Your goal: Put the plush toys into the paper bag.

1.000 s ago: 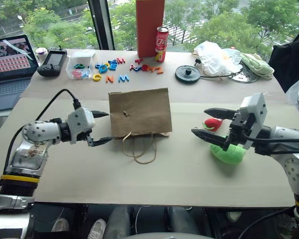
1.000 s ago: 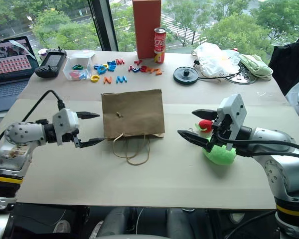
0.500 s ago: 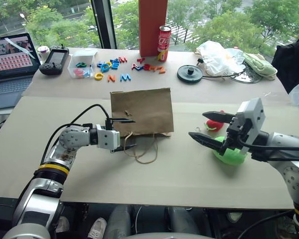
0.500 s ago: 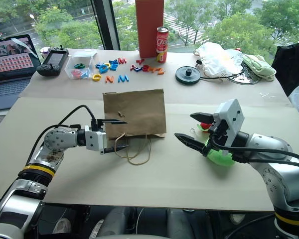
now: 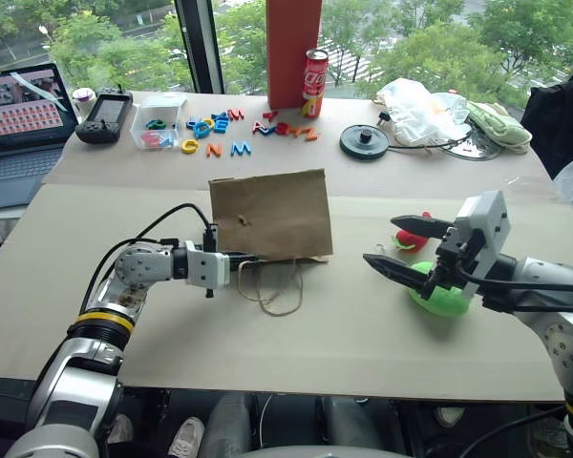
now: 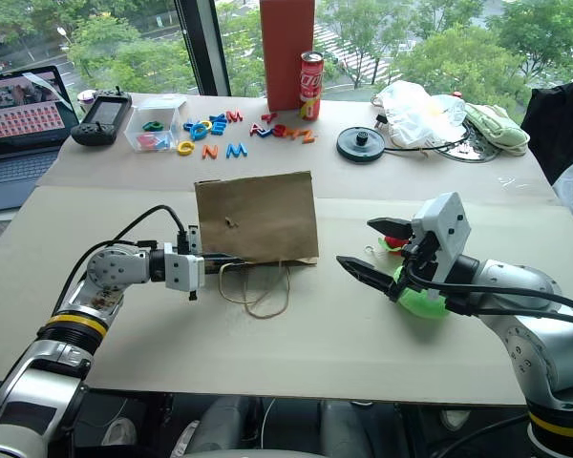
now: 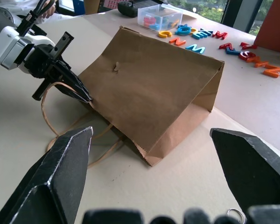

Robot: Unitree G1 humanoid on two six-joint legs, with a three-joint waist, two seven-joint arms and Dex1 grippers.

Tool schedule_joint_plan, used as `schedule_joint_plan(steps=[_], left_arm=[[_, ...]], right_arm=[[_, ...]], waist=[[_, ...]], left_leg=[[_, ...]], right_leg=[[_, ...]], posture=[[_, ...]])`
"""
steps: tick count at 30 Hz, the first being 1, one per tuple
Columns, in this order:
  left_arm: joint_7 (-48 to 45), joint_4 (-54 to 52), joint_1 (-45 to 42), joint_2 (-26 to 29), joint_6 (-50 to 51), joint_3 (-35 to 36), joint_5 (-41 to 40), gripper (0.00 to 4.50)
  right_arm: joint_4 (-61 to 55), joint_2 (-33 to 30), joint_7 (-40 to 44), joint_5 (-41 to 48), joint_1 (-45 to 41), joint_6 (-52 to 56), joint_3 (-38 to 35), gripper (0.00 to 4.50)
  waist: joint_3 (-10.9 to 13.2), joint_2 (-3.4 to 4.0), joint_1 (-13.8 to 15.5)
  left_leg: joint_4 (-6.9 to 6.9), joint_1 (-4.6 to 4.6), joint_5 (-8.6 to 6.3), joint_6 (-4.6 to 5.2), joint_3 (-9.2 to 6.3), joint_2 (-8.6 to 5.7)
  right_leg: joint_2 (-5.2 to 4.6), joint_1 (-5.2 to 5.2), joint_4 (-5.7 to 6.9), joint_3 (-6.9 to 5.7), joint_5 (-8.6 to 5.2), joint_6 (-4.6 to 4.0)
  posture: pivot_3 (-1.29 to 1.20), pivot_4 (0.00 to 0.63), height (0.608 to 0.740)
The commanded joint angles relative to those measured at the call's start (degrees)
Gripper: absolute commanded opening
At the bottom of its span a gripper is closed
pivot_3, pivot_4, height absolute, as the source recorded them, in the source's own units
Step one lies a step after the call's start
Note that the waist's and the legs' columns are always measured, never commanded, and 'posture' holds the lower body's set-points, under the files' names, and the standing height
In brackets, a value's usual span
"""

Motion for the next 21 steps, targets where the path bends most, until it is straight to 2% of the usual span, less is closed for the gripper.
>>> schedule_joint_plan(steps=[1, 6, 10, 16, 21], left_arm=[[-1.8, -5.6, -1.1, 0.2, 5.9, 2.2, -7.1, 0.04], [-3.6, -15.0, -2.9, 1.1, 24.7, 7.1, -19.2, 0.04], [-2.4, -19.3, -5.3, 0.9, 37.3, 10.9, -25.4, 0.04], [-1.2, -24.2, -4.8, -0.8, 46.2, 12.6, -27.7, 0.04], [-0.4, -27.0, -4.0, -2.1, 49.4, 12.9, -27.7, 0.04]], right_arm=[[-1.2, -0.4, 0.4, 0.3, -0.7, -0.9, -0.7, 4.5], [-0.6, -0.4, 0.7, -0.1, -1.0, -1.0, -0.3, 4.5], [-0.3, -0.1, 0.5, -0.3, -1.8, -0.7, 0.9, 4.5], [0.6, 3.2, -3.9, -1.8, -6.7, 2.1, 7.3, 4.5], [0.8, 7.4, -8.1, -2.9, -10.0, 4.5, 11.2, 4.5]], waist=[[0.0, 0.0, 0.0], [0.0, 0.0, -0.1], [0.0, 0.0, -0.3], [0.0, 0.01, -0.8], [0.0, 0.02, -1.1]], left_leg=[[0.0, 0.0, 0.0, 0.0, 0.0, 0.0], [0.03, -0.02, 0.0, 0.0, -0.08, 0.02], [0.08, 0.0, 0.01, 0.0, -0.24, -0.01], [0.08, 0.04, 0.01, 0.0, -0.32, -0.01], [0.08, 0.01, 0.02, -0.02, -0.35, -0.02]], right_leg=[[0.0, 0.0, 0.0, 0.0, 0.0, 0.0], [0.0, -0.01, 0.05, -0.01, 0.0, 0.01], [0.05, 0.02, 0.06, -0.02, -0.01, 0.01], [0.11, 0.06, 0.07, -0.02, -0.01, 0.01], [0.11, 0.03, 0.09, 0.0, -0.01, 0.01]], posture=[[0.0, 0.15, 0.739], [0.0, 0.15, 0.739], [0.0, 0.15, 0.739], [0.0, 0.15, 0.739], [0.0, 0.15, 0.739]])
